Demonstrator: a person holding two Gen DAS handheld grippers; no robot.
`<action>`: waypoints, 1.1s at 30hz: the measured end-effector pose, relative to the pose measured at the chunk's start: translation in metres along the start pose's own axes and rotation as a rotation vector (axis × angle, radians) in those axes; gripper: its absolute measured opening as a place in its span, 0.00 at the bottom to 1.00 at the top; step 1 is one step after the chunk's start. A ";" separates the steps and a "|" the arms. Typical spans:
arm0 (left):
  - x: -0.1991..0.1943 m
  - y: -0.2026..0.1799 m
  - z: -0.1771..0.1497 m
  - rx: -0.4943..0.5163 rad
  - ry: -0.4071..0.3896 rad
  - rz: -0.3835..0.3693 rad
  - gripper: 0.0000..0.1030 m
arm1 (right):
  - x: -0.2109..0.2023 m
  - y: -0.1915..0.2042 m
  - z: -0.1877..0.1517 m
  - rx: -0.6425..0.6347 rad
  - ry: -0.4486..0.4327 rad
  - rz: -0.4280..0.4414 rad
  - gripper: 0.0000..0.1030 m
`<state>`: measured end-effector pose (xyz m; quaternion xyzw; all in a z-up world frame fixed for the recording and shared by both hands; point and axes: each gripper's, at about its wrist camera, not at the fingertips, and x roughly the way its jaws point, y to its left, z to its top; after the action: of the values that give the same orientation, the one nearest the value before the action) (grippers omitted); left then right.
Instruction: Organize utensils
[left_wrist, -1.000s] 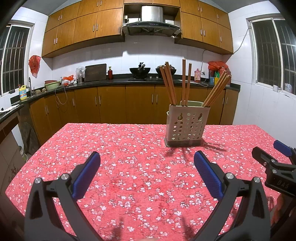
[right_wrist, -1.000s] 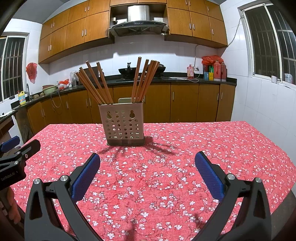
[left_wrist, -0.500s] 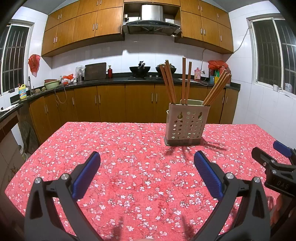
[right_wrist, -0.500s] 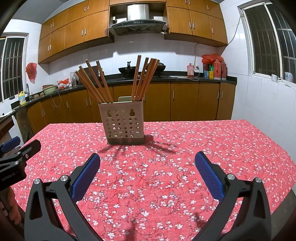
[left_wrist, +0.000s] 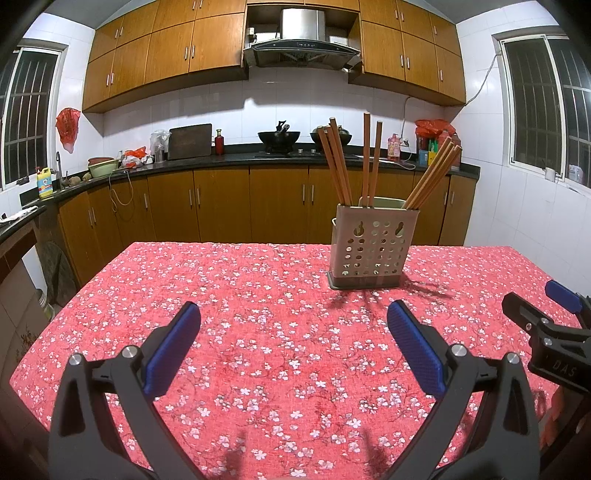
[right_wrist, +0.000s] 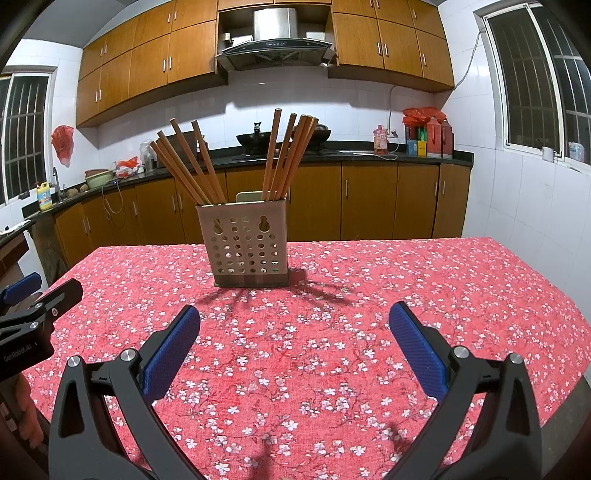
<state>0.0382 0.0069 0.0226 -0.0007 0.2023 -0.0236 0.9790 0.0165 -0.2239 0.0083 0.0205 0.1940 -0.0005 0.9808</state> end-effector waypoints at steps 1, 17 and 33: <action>0.001 0.001 -0.001 0.000 0.001 0.000 0.96 | 0.000 0.000 0.000 0.000 0.000 0.000 0.98; 0.004 0.000 -0.004 -0.003 0.007 -0.001 0.96 | 0.001 0.001 -0.001 0.002 0.003 0.002 0.98; 0.006 0.000 -0.006 0.001 0.006 0.003 0.96 | 0.001 0.001 -0.003 0.004 0.006 0.005 0.98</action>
<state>0.0407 0.0065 0.0146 0.0002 0.2050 -0.0222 0.9785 0.0165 -0.2225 0.0055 0.0231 0.1971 0.0018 0.9801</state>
